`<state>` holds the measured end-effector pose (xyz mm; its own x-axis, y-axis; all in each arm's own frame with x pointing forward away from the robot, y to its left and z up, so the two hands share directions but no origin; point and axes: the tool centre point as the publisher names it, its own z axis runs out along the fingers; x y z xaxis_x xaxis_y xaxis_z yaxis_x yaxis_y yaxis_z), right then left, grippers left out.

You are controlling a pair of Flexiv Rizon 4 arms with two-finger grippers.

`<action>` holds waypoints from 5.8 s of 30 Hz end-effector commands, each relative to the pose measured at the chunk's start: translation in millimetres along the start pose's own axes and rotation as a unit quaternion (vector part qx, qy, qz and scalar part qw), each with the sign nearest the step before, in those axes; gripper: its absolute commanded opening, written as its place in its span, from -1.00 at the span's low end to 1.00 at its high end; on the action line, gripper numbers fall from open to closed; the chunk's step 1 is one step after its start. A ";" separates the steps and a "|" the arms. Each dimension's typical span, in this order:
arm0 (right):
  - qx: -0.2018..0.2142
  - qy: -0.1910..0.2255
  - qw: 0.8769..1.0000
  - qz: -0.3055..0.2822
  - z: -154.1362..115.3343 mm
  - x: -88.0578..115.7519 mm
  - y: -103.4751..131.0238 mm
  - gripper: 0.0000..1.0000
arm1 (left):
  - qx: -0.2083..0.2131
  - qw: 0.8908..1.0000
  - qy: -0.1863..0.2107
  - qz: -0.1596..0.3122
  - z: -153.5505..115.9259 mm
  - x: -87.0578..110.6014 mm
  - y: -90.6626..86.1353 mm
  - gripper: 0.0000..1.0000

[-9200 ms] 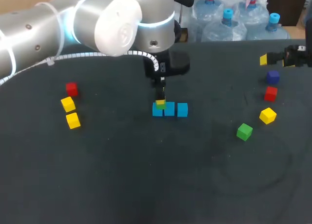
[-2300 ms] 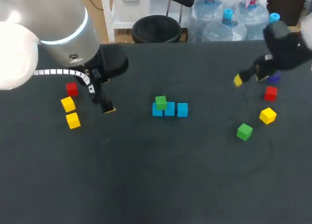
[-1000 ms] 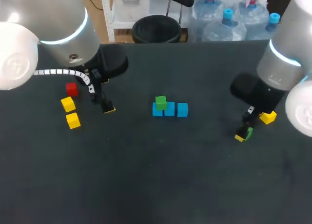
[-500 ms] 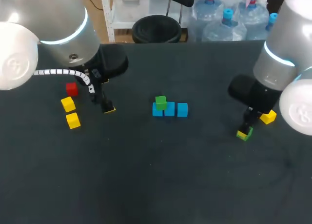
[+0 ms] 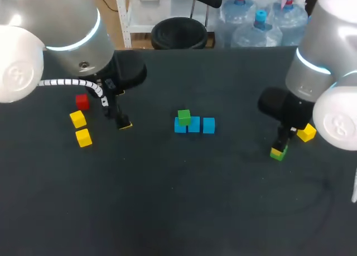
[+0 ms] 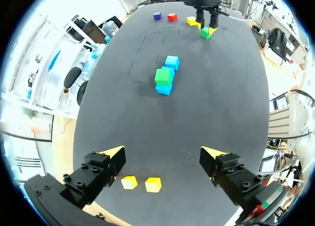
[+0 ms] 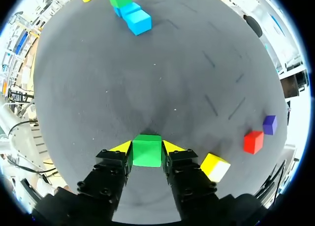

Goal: Place the blue cubes, place green cubes on the blue cubes, place the yellow cubes on the green cubes, then place the red cubes on the yellow cubes, and place purple cube on the red cubes.

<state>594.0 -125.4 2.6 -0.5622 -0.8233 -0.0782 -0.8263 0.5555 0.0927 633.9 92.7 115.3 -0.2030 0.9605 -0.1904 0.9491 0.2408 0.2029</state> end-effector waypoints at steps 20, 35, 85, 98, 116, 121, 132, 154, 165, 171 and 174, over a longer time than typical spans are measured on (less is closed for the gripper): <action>0.005 -0.039 0.970 -0.241 -41.3 -33.5 -18.7 -1.00 | 0.000 1.000 0.000 0.000 -0.1 0.3 0.3 1.00; -0.065 -0.046 0.973 -0.214 -67.1 -102.8 -27.4 -1.00 | 0.000 1.000 0.000 0.000 -0.1 0.3 0.3 1.00; -0.087 -0.006 0.954 -0.288 -32.2 -180.1 23.8 -1.00 | 0.000 1.000 0.000 0.000 -0.1 0.3 0.3 1.00; -0.097 -0.057 0.960 -0.257 -41.9 -190.2 15.1 -1.00 | 0.000 1.000 0.000 0.000 -0.1 0.3 0.3 1.00; -0.111 -0.199 0.955 -0.191 -141.1 -162.6 14.1 -1.00 | 0.000 1.000 0.000 0.000 -0.1 0.3 0.3 1.00; -0.111 -0.199 0.955 -0.191 -141.1 -162.6 14.1 -1.00 | 0.000 1.000 0.000 0.000 -0.1 0.3 0.3 1.00; -0.111 -0.199 0.955 -0.191 -141.1 -162.6 14.1 -1.00 | 0.000 1.000 0.000 0.000 -0.1 0.3 0.3 1.00; -0.145 -0.171 0.953 -0.202 -95.8 -179.3 34.9 -1.00 | 0.000 1.000 0.000 0.000 -0.1 0.3 0.3 1.00; -0.149 -0.171 0.955 -0.191 -93.9 -178.2 33.9 -0.84 | 0.000 1.000 0.000 0.000 -0.1 0.3 0.3 1.00; -0.149 -0.171 0.955 -0.191 -93.9 -178.2 33.9 -1.00 | 0.000 1.000 0.000 0.000 -0.1 0.3 0.3 1.00; -0.149 -0.171 0.955 -0.191 -93.9 -178.2 33.9 -1.00 | 0.000 1.000 0.000 0.000 -0.1 0.3 0.3 1.00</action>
<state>670.1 29.9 112.8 -0.2405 -0.8457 -0.4765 -0.9559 0.1210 0.2677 633.9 92.7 115.3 -0.2030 0.9605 -0.1904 0.9491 0.2408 0.2029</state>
